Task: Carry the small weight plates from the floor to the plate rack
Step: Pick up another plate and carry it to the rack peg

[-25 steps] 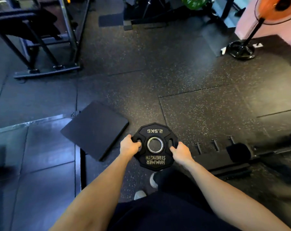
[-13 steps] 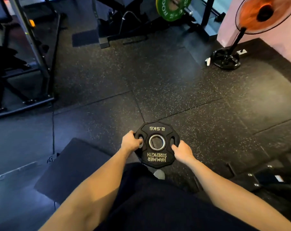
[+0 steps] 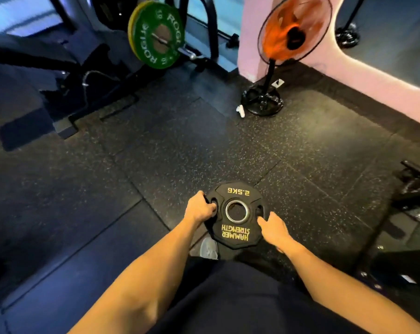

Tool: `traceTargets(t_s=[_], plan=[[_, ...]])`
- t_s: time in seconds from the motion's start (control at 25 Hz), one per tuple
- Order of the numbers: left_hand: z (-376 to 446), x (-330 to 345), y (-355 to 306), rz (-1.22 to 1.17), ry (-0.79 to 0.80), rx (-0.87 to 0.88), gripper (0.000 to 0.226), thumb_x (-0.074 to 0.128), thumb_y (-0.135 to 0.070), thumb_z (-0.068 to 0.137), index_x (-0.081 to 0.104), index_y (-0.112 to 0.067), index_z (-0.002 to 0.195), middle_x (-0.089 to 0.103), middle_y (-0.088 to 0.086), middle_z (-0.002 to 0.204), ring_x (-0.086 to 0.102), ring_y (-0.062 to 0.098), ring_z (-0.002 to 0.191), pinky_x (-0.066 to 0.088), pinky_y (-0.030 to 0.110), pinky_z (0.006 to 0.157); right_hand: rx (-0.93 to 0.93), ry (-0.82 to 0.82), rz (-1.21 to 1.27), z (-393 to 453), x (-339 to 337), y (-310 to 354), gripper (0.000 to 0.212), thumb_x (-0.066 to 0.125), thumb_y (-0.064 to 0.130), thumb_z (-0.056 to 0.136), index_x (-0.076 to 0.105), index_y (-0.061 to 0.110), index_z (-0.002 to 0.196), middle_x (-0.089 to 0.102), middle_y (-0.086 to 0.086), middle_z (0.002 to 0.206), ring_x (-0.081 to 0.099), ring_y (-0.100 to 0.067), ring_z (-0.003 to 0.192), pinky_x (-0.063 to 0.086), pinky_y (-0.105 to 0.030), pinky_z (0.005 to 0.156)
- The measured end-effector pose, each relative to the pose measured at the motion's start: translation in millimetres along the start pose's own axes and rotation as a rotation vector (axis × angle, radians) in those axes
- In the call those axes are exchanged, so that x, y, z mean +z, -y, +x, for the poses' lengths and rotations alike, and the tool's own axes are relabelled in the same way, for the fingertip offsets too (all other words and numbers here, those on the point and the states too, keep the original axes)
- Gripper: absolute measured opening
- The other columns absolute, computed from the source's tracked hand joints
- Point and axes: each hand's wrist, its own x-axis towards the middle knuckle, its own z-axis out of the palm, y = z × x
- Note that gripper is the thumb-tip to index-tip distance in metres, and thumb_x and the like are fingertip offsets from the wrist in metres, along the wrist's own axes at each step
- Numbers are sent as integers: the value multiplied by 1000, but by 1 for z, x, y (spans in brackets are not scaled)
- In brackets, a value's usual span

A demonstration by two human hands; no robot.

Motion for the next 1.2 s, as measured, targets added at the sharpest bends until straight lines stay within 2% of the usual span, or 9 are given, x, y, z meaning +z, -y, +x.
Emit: traceTargets(t_s=[0.2, 0.4, 0.68, 0.8, 1.0, 1.2], plan=[[120, -29, -108, 86, 106, 117, 33, 67, -20, 83, 56, -3, 108, 64, 15, 113, 59, 29, 101, 44, 32, 79, 124, -128, 116, 84, -54, 71, 39, 50, 28, 96, 53, 1, 123, 58, -19, 128, 54, -35, 119, 43, -36, 93], [237, -26, -210, 215, 160, 214, 34, 68, -21, 81, 57, -3, 108, 64, 14, 113, 60, 30, 105, 44, 32, 80, 182, -199, 194, 192, -105, 113, 38, 51, 30, 95, 55, 3, 121, 61, -18, 124, 56, -35, 115, 45, -35, 89], [379, -12, -373, 256, 185, 288, 38, 67, -24, 85, 54, 0, 113, 63, 16, 119, 58, 32, 113, 43, 32, 86, 205, -247, 202, 339, -233, 179, 42, 51, 34, 93, 55, 4, 121, 62, -20, 121, 58, -38, 112, 49, -41, 90], [423, -4, -441, 243, 201, 320, 37, 65, -23, 86, 56, 1, 112, 64, 16, 117, 59, 32, 111, 43, 31, 84, 224, -276, 223, 387, -282, 198, 41, 51, 32, 94, 54, 2, 121, 61, -22, 123, 57, -38, 114, 48, -40, 93], [509, 32, -547, 243, 257, 349, 30, 65, -23, 87, 60, -2, 107, 68, 16, 113, 63, 29, 107, 39, 21, 69, 221, -291, 250, 485, -357, 213, 37, 47, 26, 96, 54, -3, 119, 59, -24, 124, 54, -38, 118, 44, -37, 95], [621, 72, -682, 322, 347, 435, 37, 68, -22, 82, 60, -2, 112, 67, 16, 113, 62, 29, 108, 48, 32, 84, 309, -379, 342, 601, -446, 236, 36, 49, 26, 96, 55, -2, 118, 61, -21, 122, 56, -37, 115, 44, -36, 87]])
